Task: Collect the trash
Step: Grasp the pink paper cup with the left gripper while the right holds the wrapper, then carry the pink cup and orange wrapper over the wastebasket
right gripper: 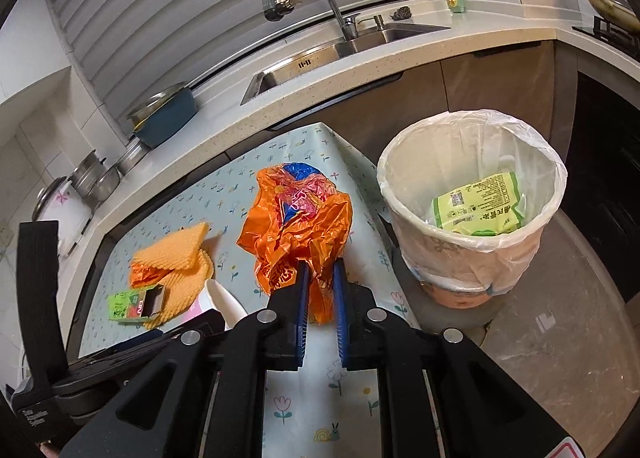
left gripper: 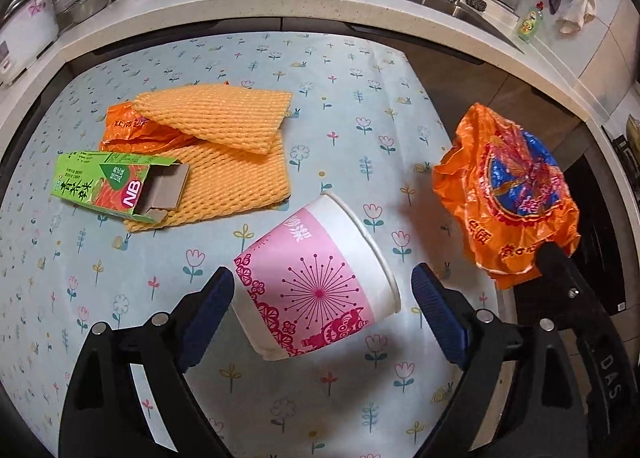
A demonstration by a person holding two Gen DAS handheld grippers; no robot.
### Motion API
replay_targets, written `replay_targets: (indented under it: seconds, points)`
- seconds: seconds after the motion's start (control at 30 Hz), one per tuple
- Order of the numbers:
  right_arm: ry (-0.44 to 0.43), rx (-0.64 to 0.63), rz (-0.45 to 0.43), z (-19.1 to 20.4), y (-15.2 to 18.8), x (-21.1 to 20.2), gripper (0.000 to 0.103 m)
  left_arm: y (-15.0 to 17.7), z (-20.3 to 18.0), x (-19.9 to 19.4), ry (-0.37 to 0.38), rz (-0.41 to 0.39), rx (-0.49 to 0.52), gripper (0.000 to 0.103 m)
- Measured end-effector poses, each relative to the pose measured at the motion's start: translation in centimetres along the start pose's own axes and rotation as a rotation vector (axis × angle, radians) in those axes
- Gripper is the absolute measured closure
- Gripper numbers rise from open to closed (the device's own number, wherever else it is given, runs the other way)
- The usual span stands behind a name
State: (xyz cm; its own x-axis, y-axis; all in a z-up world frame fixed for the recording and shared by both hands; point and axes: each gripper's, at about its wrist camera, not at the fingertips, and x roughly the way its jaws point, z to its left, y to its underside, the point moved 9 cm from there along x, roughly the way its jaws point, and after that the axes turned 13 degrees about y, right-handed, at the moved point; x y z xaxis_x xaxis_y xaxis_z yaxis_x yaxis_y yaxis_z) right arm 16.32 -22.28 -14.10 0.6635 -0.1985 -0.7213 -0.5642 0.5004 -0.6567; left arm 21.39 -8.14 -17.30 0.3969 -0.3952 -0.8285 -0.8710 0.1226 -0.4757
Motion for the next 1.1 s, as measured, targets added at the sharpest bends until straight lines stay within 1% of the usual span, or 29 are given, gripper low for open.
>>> replay_targets:
  seconds: [0.07,0.13,0.3,0.37,0.43,0.5,0.6,0.63,0.7,0.77,0.8,0.83,0.9,1.1]
  points:
    - [-0.002,-0.001,-0.001,-0.1,-0.2,0.1,0.091,0.0,0.5,0.6,-0.046,0.012,-0.021,0.017]
    - [-0.006,-0.005,0.001,-0.1,-0.3,0.2,0.091,0.0,0.9,1.0,-0.074,0.012,-0.039,0.017]
    - [-0.021,-0.013,0.008,0.2,-0.1,0.4,0.091,-0.2,1.4,0.9,-0.097,0.012,-0.073,0.017]
    - [-0.027,-0.011,0.008,0.2,-0.1,0.4,0.092,-0.1,2.0,0.2,-0.110,-0.002,-0.114,0.017]
    - [-0.029,-0.011,0.007,0.2,-0.2,0.4,0.091,0.0,2.7,-0.4,-0.114,-0.014,-0.157,0.017]
    - [-0.032,-0.009,0.005,0.1,-0.2,0.4,0.092,0.3,3.0,-0.1,-0.111,0.006,-0.178,0.015]
    - [-0.036,-0.004,0.007,0.0,-0.1,0.4,0.092,0.8,3.5,-0.2,-0.121,0.007,-0.210,0.014]
    - [-0.036,-0.005,0.007,0.0,-0.1,0.4,0.092,1.1,3.7,-0.1,-0.114,0.015,-0.227,0.014]
    - [-0.039,-0.007,0.008,0.0,0.0,0.4,0.092,2.0,3.9,0.9,-0.089,0.064,-0.254,0.015]
    - [-0.041,-0.011,0.009,0.0,0.0,0.3,0.092,2.2,3.9,0.8,-0.099,0.049,-0.232,0.015]
    - [-0.041,-0.013,0.008,0.0,0.0,0.3,0.092,2.2,3.7,0.6,-0.100,0.046,-0.218,0.018]
    - [-0.041,-0.015,0.007,0.0,0.0,0.2,0.092,2.1,3.4,0.5,-0.099,0.044,-0.204,0.018]
    - [-0.042,-0.014,0.006,0.0,0.0,0.1,0.092,2.1,3.0,0.3,-0.081,0.043,-0.195,0.019]
    - [-0.040,-0.001,-0.016,-0.6,-0.9,-0.7,0.092,0.9,1.1,-1.8,-0.087,-0.031,-0.098,0.019]
